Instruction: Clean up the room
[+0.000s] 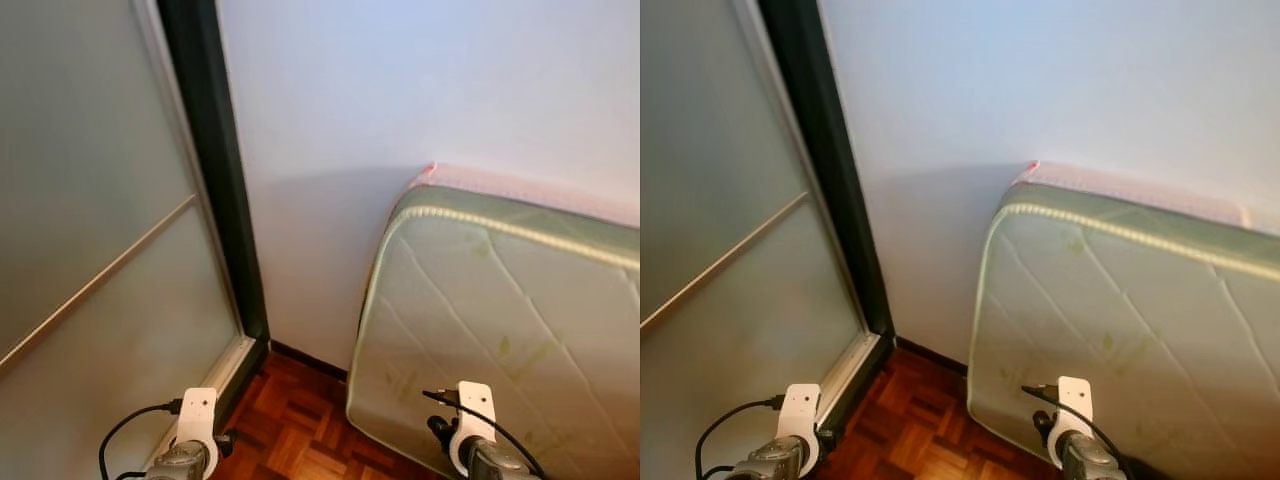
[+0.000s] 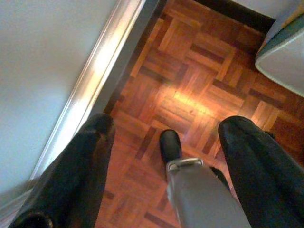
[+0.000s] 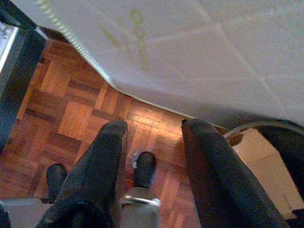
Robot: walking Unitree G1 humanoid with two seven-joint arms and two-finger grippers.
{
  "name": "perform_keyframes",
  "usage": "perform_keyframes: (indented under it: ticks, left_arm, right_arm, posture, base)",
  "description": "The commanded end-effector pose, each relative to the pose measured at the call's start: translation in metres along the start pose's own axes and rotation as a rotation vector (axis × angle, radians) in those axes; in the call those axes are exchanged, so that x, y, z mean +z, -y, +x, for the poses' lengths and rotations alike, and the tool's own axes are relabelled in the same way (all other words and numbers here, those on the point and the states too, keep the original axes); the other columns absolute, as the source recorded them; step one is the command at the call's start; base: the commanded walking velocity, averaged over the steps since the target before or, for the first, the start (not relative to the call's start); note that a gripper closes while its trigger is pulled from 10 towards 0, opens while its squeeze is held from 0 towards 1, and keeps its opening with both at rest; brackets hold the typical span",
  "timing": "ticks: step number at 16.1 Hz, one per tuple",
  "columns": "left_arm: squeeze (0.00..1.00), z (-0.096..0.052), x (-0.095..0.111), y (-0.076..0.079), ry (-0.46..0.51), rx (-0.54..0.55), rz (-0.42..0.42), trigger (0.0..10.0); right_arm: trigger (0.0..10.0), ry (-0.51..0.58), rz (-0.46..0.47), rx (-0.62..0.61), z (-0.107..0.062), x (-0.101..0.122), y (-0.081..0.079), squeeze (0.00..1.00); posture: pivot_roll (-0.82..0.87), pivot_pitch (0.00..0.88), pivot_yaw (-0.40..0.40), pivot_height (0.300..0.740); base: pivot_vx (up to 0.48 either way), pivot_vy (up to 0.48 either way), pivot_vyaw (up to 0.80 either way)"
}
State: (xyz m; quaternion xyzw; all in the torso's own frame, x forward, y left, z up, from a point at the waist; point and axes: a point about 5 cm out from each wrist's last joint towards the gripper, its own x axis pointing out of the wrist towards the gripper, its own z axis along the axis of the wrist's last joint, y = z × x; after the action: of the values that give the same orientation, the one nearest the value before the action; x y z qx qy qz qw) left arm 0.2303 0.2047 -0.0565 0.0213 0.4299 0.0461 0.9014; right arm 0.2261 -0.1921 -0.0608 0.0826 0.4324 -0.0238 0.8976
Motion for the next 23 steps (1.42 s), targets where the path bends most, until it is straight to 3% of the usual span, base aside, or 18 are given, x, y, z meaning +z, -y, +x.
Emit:
perform_keyframes:
  ticks: [1, 13, 20, 23]
  left_arm:
    - [0.00, -0.0002, -0.0030, 0.0000, -0.020, -0.006, 0.014, 10.0]
    - [0.00, -0.0003, -0.0034, -0.0008, -0.022, -0.008, 0.020, 10.0]
    - [0.00, -0.0005, -0.0049, -0.0022, -0.031, -0.003, 0.025, 10.0]
    - [0.00, -0.0009, -0.0077, -0.0032, -0.036, -0.002, 0.035, 10.0]
  right_arm:
    - [10.0, -0.011, 0.003, -0.005, -0.0004, -0.0022, 0.0016, 0.00]
    - [10.0, -0.010, 0.008, 0.001, -0.0004, -0.0027, 0.0008, 0.00]
    - [10.0, -0.015, 0.036, -0.007, -0.0004, -0.0052, -0.0001, 0.00]
    - [10.0, -0.026, 0.051, -0.007, -0.0006, -0.0092, -0.0011, 0.00]
  posture:
    - [0.04, 0.000, -0.033, 0.740]
    - [0.04, 0.000, -0.032, 0.740]
    - [0.05, 0.020, -0.014, 0.740]
    - [0.06, 0.032, 0.006, 0.740]
  base:
    - [-0.274, 0.000, 0.00]
    - [-0.272, 0.000, 0.00]
    - [0.000, 0.000, 0.00]
    - [0.000, 0.000, -0.80]
